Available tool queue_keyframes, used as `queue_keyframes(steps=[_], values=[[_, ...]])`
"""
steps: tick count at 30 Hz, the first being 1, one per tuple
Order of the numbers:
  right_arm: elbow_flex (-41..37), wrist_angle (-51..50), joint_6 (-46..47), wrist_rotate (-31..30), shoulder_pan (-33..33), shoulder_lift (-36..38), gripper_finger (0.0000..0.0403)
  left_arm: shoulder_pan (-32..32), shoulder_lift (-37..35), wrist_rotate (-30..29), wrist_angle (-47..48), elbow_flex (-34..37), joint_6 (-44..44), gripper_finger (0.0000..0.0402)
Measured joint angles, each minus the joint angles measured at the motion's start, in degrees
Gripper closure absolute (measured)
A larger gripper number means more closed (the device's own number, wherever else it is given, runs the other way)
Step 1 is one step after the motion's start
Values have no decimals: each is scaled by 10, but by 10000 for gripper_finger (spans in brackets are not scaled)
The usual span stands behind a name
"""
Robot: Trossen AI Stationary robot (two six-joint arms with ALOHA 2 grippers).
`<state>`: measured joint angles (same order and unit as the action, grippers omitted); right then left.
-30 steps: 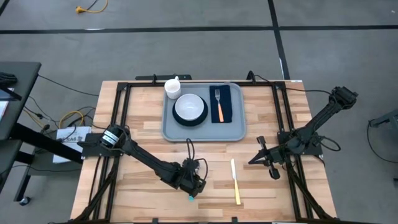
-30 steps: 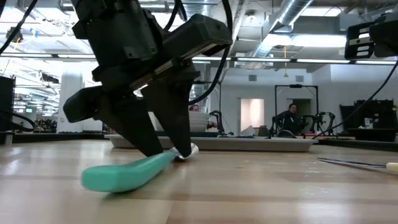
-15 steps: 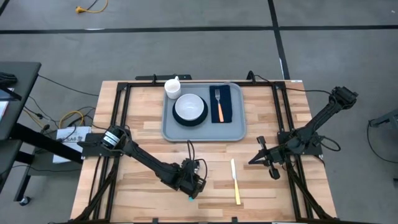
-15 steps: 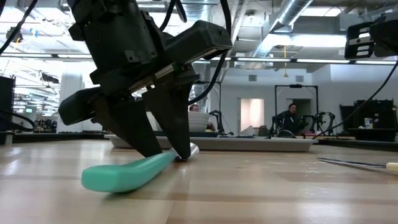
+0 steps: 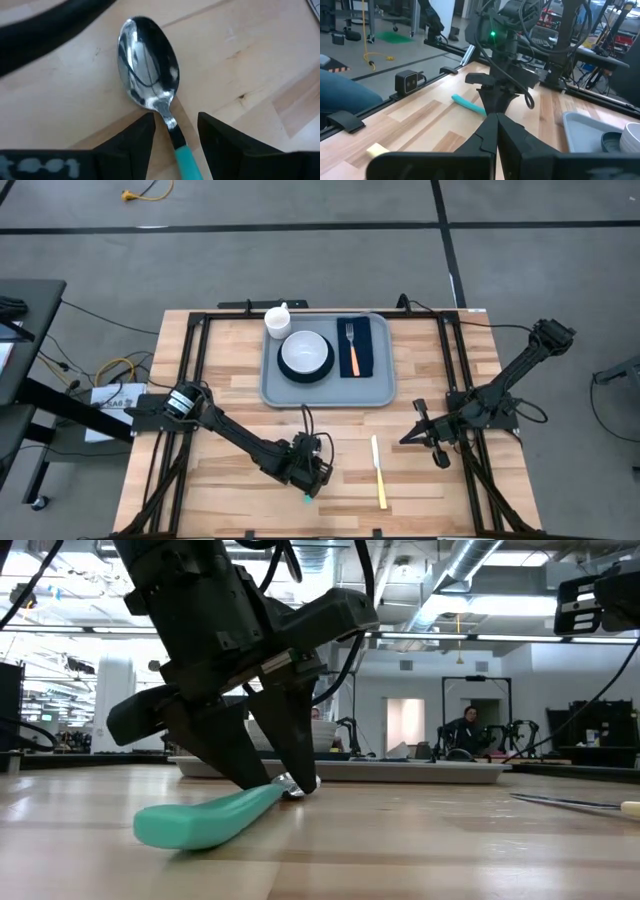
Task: Set up tray
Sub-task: Put the blue spoon on the blue napkin to the right of the green plate
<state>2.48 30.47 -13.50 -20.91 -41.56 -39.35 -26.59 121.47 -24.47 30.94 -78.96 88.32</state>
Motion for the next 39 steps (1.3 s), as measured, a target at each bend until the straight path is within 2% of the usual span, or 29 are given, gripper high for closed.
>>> queue_keyframes(steps=[39], values=[[0, 0, 0, 0, 0, 0, 403, -17, 0, 19, 6, 2, 24, 249]])
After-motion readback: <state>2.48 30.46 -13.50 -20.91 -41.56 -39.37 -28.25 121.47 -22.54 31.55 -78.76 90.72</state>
